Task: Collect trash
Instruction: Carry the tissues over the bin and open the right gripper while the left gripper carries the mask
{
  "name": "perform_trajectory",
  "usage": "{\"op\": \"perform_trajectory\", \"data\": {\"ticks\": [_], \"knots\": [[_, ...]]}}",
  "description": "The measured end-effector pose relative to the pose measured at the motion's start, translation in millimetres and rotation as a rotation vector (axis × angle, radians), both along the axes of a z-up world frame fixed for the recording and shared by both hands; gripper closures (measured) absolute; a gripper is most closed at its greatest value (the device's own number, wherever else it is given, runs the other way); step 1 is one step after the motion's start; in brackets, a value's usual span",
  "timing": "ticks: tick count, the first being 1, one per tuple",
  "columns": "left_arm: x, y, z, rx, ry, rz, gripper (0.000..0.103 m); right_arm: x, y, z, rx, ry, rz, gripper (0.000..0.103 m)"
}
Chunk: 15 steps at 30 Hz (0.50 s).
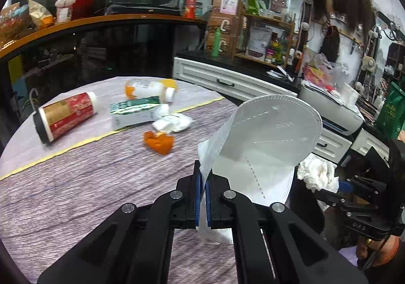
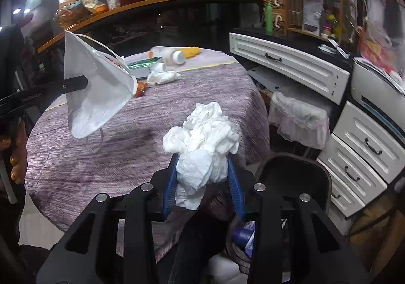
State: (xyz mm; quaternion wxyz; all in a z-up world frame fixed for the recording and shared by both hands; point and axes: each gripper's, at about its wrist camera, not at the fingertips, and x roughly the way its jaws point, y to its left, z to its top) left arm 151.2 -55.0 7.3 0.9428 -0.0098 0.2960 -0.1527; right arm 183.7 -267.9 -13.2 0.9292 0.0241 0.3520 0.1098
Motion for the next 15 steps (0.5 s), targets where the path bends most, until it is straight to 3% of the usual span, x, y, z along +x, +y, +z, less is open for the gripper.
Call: {"op": "perform_trajectory", "data": {"ticks": [15], "knots": [[-1.5,-75.6,-16.3,0.0,0.033,-0.124,0.099,-19.4,-82.9,-46.5,0.019,0.088,-0.199,0.065]]}}
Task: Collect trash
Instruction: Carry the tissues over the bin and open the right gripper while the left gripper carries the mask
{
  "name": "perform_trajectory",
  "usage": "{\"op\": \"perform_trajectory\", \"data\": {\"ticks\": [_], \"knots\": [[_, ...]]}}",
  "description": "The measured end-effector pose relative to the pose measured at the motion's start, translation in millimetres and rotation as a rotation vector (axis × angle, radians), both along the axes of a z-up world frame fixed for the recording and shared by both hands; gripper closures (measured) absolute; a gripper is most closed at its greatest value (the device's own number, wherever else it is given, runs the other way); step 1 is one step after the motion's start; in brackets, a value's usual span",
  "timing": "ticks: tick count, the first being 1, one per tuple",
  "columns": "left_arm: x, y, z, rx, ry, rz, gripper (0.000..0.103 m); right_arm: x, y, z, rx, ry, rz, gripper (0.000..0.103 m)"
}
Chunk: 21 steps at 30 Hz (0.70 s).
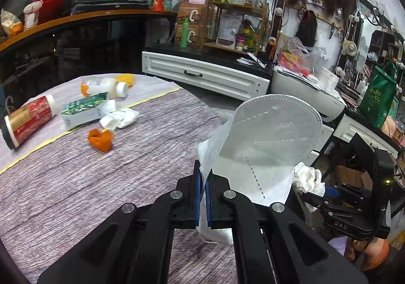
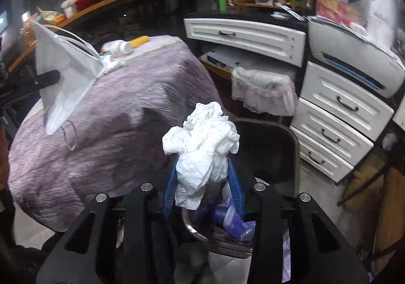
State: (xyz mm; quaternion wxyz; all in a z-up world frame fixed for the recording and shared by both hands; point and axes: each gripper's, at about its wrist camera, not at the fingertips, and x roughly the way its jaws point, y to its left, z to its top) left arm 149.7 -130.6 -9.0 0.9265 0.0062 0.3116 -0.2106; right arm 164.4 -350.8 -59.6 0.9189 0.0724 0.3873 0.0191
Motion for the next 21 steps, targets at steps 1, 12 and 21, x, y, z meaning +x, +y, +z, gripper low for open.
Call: {"op": "perform_trajectory", "data": {"ticks": [1,12,21], "knots": [[0.6,-4.9,-1.9,0.0,0.007,-0.01,0.099,1.6,-3.0,-5.6,0.0,0.013,-0.009,0.065],[2.3,-44.3,-13.2,0.016,0.033,-0.079,0.099,20.1,-30.3,-75.8,0.024,0.15,-0.089,0.061],[4.9,-73.6,-25.3,0.045,0.057,-0.13,0.099,15.2,-43.2,-89.2,-0.013,0.171,-0.163,0.028]]}}
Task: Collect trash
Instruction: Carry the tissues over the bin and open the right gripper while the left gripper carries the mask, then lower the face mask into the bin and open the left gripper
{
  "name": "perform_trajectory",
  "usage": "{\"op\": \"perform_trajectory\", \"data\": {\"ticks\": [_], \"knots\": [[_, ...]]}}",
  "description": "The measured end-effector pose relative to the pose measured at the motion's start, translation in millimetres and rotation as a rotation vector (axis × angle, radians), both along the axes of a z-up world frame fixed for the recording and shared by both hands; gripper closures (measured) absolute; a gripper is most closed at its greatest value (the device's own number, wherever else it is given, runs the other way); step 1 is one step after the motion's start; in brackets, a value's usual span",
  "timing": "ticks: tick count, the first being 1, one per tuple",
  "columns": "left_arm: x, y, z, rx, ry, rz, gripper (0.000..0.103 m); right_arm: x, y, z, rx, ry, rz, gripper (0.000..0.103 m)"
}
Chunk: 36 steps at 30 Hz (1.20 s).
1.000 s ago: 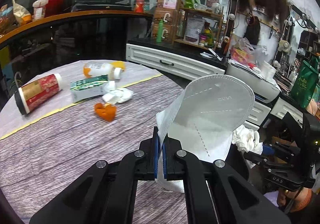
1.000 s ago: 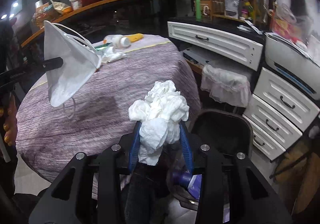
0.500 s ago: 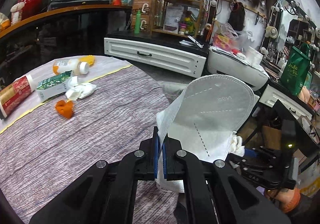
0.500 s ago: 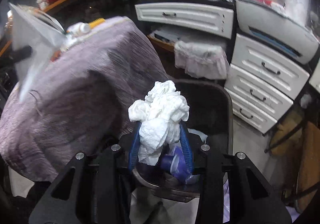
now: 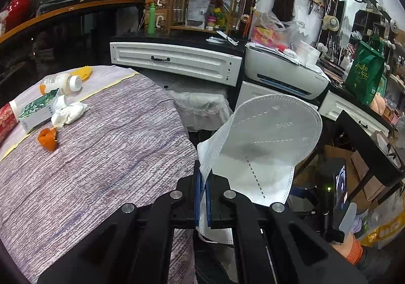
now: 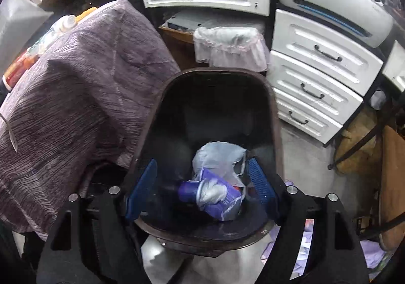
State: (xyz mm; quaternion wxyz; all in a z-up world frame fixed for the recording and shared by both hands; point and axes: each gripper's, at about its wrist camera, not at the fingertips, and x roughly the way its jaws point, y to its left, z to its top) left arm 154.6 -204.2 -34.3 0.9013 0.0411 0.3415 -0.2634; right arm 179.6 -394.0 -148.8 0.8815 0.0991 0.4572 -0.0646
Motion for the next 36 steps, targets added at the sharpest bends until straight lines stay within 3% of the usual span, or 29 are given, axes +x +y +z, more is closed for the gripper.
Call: {"op": "perform_trajectory", "data": {"ticks": [9,14,20,26,36], "knots": [[-1.0,-29.0,-10.2,0.042,0.004,-0.048,0.099,-18.8,-25.5,51.7,-0.051,-0.121,-0.072,0.027],[-1.1,-47.9,-19.5,0.062,0.022,-0.084,0.099,-34.9,-39.8,85.4,-0.065,-0.207,-0.128,0.02],[-2.2,-73.6,-33.4,0.095,0.039,-0.139,0.099,-50.9,-47.3,117.8,-0.098,-0.279,-0.15,0.017],[0.0,-102.3,-59.1,0.14,0.095,-0.184,0.099,-58.6,-49.9,128.4,-0.122,-0.303,-0.166,0.016],[12.0,-126.7,-98.4,0.233,0.153,-0.178,0.099,-62.8,-65.0,125.0,-0.11,-0.299,-0.204,0.016]]}}
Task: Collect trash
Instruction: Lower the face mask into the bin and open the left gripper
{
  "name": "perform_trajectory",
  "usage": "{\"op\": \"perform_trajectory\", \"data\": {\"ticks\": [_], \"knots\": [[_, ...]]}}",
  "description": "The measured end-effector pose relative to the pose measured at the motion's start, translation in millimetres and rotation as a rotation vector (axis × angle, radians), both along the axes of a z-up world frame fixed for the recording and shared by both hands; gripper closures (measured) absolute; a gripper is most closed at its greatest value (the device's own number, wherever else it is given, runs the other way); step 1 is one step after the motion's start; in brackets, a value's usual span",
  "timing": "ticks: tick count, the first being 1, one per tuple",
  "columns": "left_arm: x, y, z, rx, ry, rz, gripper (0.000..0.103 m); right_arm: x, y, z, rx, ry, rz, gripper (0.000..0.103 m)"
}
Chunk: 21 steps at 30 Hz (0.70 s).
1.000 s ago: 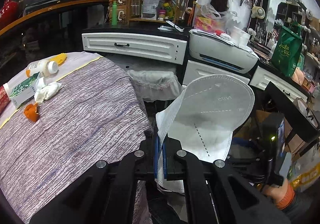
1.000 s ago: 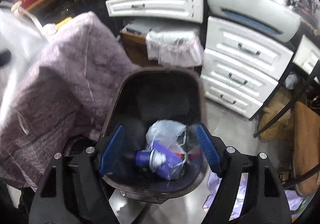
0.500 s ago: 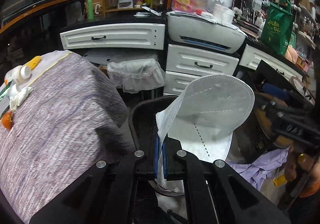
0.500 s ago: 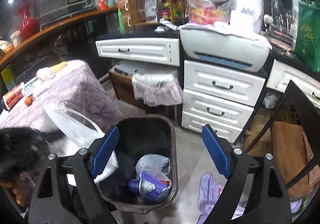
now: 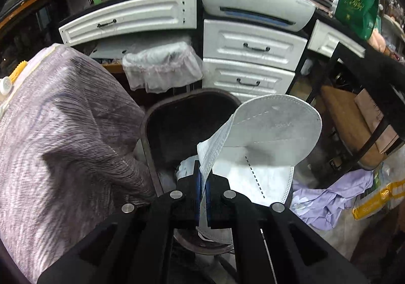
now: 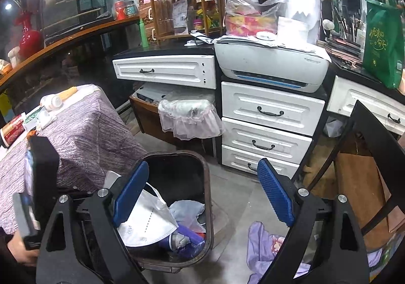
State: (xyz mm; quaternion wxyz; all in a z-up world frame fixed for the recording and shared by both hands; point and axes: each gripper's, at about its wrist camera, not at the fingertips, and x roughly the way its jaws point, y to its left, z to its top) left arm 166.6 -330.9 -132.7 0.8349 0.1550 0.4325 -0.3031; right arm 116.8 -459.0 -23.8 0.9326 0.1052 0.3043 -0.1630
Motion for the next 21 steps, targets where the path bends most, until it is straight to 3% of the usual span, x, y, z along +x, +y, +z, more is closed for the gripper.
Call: {"op": "perform_trajectory", "data": {"ticks": [5,6,7,9,21], "knots": [[0.7,-8.7,-10.7,0.014,0.035,-0.037,0.093,-1.9,-2.4,0.4,0.009,-0.006,-0.007,0.016],[-0.8,-8.6,-10.4,0.01,0.035,-0.044,0.083,-2.0,-2.9,0.6,0.009,-0.007,-0.009,0.016],[-1.1,-8.9,-10.0,0.009,0.031,-0.045,0.064,-2.5,-3.3,0.9,0.011,-0.009,-0.012,0.016],[-5.4,-3.8,-4.8,-0.013,0.014,-0.041,0.047,-3.6,-2.6,1.9,0.015,-0.016,-0.016,0.016],[-26.9,47.6,54.3,-0.104,-0.095,-0.006,0.023,-1.0,10.6,-1.5,0.099,-0.05,0.049,0.016]]}}
